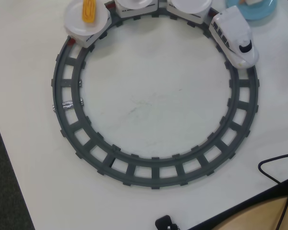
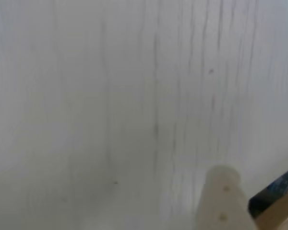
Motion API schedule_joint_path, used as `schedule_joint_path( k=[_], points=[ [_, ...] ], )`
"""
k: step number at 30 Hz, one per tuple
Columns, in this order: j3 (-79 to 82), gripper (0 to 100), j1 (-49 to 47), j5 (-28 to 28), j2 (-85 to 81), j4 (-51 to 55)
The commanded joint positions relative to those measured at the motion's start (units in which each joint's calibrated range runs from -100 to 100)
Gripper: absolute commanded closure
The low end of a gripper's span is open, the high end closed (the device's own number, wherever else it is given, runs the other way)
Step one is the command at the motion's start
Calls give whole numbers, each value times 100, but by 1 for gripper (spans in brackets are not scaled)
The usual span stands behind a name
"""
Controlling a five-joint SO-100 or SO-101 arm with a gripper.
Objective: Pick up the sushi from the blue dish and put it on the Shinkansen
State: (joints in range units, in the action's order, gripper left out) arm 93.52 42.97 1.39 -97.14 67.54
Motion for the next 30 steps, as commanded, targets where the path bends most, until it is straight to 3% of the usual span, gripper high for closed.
schedule_joint_path(
  k=[1,8,16,25,30],
  points=[
    [-680,77,25,29,-111,-40],
    [-1569,77,-28,34,-103,71],
    [-2763,77,-283,40,56,1029],
    [-4522,77,-336,40,2219,1021],
    [-4971,77,-309,40,3405,387]
  ],
)
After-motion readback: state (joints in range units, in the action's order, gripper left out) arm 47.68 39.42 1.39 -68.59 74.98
